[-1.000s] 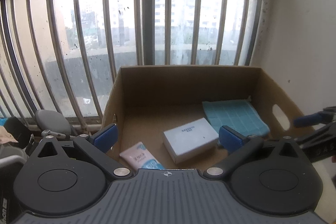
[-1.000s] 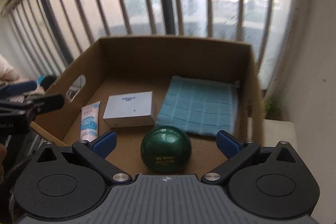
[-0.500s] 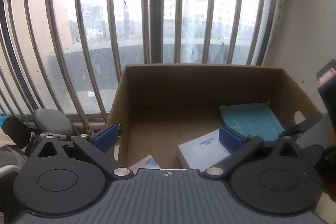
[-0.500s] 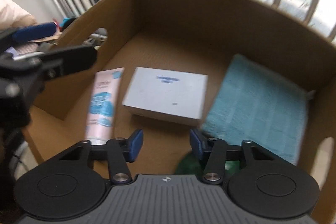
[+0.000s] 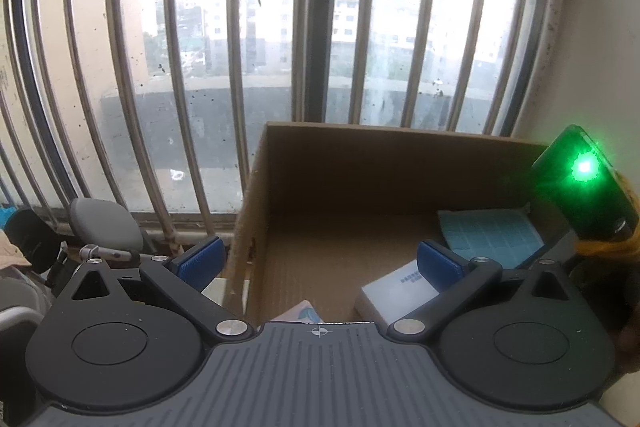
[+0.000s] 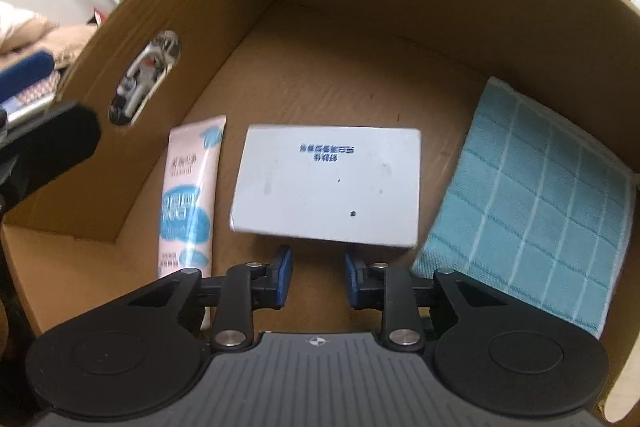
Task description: Organize objects
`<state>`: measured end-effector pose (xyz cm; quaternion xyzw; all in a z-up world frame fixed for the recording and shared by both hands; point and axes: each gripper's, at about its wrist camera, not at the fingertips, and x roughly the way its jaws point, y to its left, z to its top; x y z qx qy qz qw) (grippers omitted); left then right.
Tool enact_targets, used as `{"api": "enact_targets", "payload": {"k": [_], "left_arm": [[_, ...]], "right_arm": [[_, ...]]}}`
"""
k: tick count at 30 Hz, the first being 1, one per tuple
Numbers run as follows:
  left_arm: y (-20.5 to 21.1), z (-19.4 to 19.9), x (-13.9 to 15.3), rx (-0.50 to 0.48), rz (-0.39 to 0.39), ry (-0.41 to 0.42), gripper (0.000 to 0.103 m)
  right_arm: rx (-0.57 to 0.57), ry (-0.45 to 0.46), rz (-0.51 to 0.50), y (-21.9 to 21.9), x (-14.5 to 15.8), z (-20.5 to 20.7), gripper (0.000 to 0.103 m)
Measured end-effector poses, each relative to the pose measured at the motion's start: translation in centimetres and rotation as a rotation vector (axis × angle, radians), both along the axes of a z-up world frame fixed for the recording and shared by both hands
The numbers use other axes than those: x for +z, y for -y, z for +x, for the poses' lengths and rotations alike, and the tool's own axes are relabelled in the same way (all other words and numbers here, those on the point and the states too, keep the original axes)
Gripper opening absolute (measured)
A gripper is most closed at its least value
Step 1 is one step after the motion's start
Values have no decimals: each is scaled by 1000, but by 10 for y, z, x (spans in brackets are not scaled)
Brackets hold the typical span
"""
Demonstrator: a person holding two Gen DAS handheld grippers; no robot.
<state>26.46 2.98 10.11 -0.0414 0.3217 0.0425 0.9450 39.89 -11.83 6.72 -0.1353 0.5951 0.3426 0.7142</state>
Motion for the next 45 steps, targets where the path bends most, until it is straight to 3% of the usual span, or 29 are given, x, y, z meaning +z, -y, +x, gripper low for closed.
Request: {"api": "enact_targets", "payload": {"k": [17, 23, 24, 27, 28, 38, 45], "left_arm": [[-8, -12, 8, 45, -13, 11, 103], [-5, -19, 13, 31, -21, 27, 103], [-4, -21, 13, 26, -23, 30, 103], [1, -24, 14, 8, -28, 35, 103], [3, -24, 15, 3, -29, 36, 103], [13, -25, 12, -34, -33, 24, 103], [8, -24, 11, -17, -30, 27, 103]], "right_arm": [[-100, 12, 111, 21, 20, 18, 29], [-180, 75, 141, 75, 65, 2, 32], [-195, 87, 131, 83, 71, -2, 33], [-233, 98, 83, 103, 79, -12, 63], [-243, 99, 63, 107, 77, -15, 68], [-185, -11, -79, 93, 35, -15, 73], [-197, -14, -38, 90, 30, -16, 74]]}}
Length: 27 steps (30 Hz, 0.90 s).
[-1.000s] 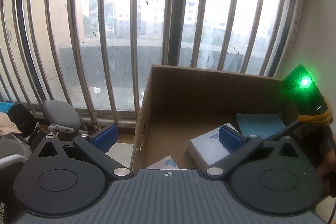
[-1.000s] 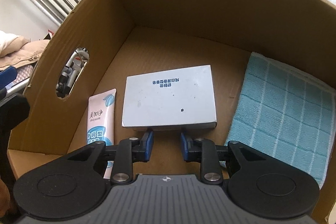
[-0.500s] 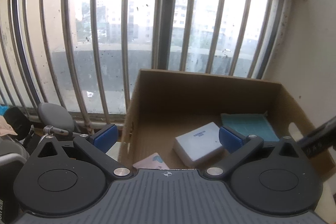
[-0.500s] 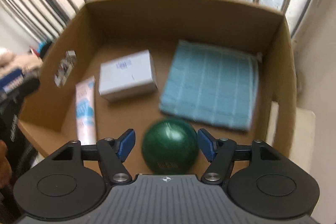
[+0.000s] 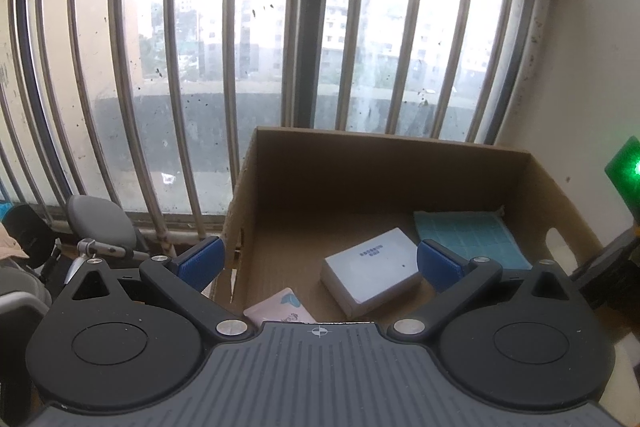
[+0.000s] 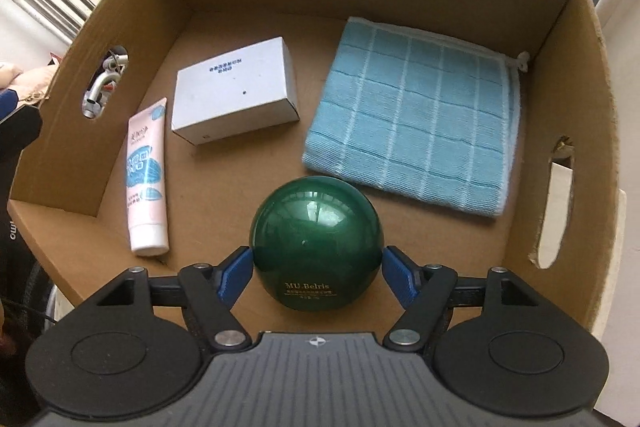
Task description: Organize objects
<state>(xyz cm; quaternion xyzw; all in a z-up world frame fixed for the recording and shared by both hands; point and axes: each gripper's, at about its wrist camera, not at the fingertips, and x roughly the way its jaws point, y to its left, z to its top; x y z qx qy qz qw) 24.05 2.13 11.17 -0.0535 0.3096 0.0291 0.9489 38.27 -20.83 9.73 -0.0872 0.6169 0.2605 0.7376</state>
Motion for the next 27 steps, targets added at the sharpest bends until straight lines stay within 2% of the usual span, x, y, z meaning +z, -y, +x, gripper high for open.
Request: {"api": "enact_targets", "payload": {"k": [17, 24, 27], "left_arm": [[-9, 1, -3, 21, -2, -4, 103], [-9, -3, 0, 30, -3, -8, 103], [-7, -9, 4, 34, 1, -6, 103]], "right_arm": [[76, 2, 74, -57, -10, 6, 75], [68, -3, 90, -59, -11, 5, 73], [31, 9, 126, -49, 0, 2, 73]]}}
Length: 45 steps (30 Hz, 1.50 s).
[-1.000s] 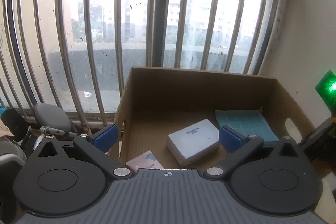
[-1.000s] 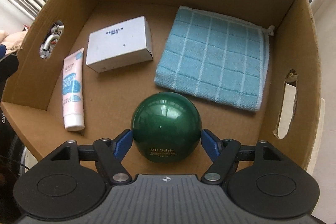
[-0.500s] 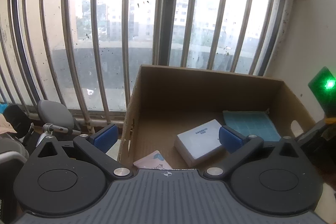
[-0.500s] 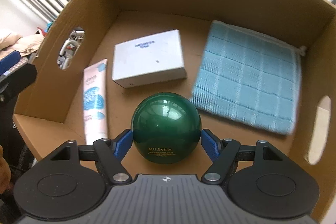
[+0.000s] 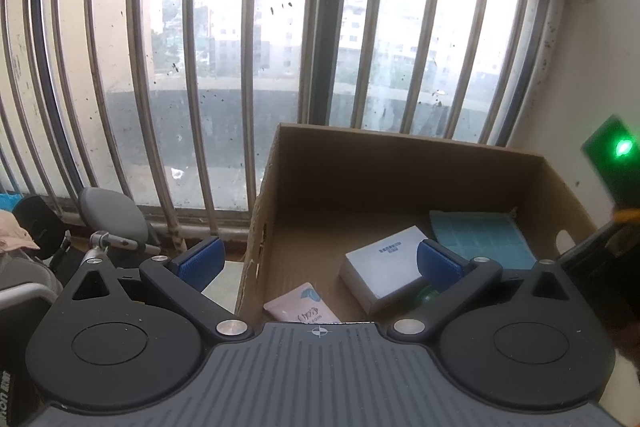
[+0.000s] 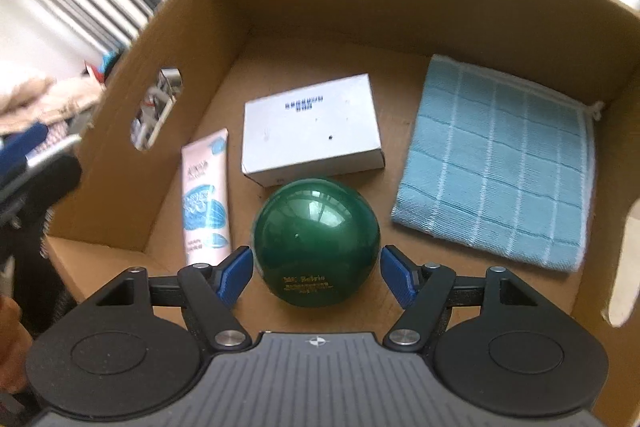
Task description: Organize objects
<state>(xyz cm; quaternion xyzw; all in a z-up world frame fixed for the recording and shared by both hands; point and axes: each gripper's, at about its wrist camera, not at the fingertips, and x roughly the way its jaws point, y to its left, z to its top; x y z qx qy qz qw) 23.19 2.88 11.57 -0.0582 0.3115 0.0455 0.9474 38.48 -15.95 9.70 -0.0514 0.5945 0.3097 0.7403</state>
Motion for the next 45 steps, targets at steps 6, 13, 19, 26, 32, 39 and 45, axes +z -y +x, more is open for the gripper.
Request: {"api": "enact_targets", "payload": {"k": [6, 13, 19, 26, 32, 39, 45], "left_arm": [[6, -23, 16, 9, 8, 26, 103], [18, -58, 24, -3, 28, 26, 103], [40, -88, 10, -65, 33, -18, 103], [60, -102, -4, -117, 9, -48, 103], [62, -107, -6, -119, -12, -49, 103], [59, -105, -11, -104, -20, -63, 103], [56, -101, -12, -97, -19, -67, 103]], "right_arm": [[-94, 125, 115, 41, 42, -35, 74], [-230, 428, 258, 97, 75, -126, 103], [-343, 537, 230, 111, 48, -190, 103], [-339, 626, 166, 111, 47, -221, 103], [-347, 660, 136, 113, 48, -226, 103], [-334, 655, 127, 108, 45, -222, 103], [-330, 654, 124, 105, 45, -219, 103]]}}
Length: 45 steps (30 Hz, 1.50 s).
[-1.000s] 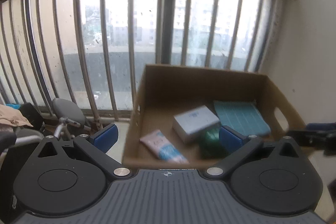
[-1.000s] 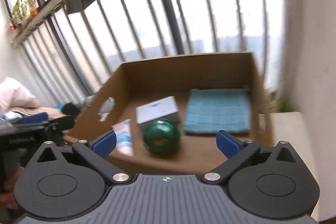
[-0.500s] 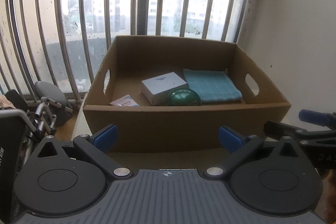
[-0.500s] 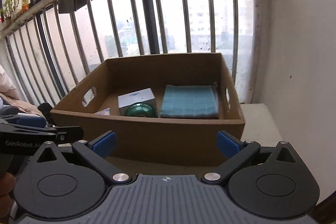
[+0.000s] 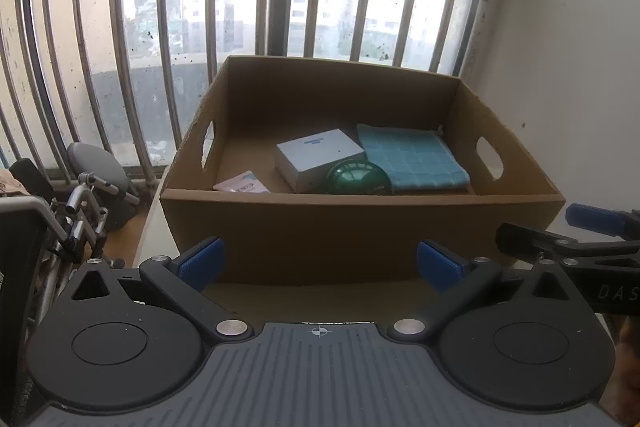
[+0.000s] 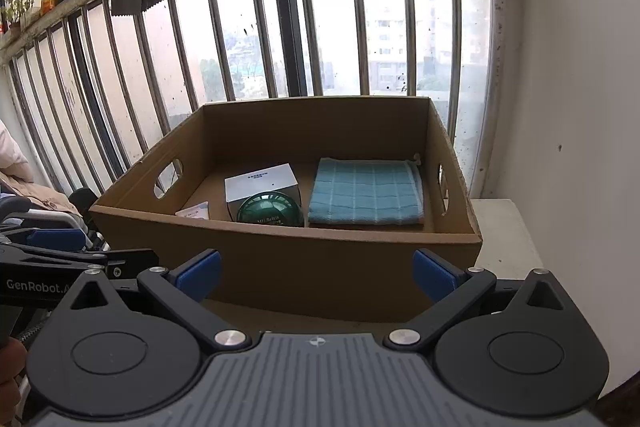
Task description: Organize objects
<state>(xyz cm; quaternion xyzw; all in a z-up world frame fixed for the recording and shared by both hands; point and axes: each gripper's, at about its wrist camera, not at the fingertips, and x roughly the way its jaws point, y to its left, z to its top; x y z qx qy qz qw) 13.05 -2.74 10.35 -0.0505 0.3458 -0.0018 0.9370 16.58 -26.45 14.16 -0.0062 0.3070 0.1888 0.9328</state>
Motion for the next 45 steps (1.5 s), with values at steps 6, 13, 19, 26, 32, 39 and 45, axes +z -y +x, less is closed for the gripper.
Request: {"api": "enact_targets", "payload": {"k": [6, 13, 19, 26, 32, 39, 45], "left_arm": [[0, 0, 2, 3, 11, 7, 103], [1, 0, 5, 8, 22, 12, 103], [2, 0, 7, 12, 28, 16, 103], [2, 1, 6, 14, 23, 13, 103], [0, 1, 6, 15, 23, 14, 103], [-1, 3, 7, 16, 20, 14, 103], [-2, 3, 7, 17, 21, 15, 102]], "right_arm": [[1, 7, -7, -3, 0, 1, 103], [-1, 14, -8, -3, 2, 0, 103], [-3, 21, -8, -2, 4, 0, 103], [-3, 20, -7, -2, 4, 0, 103], [-4, 19, -5, -2, 4, 1, 103], [-5, 19, -4, -3, 5, 1, 103], [-4, 18, -2, -4, 6, 2, 103]]}}
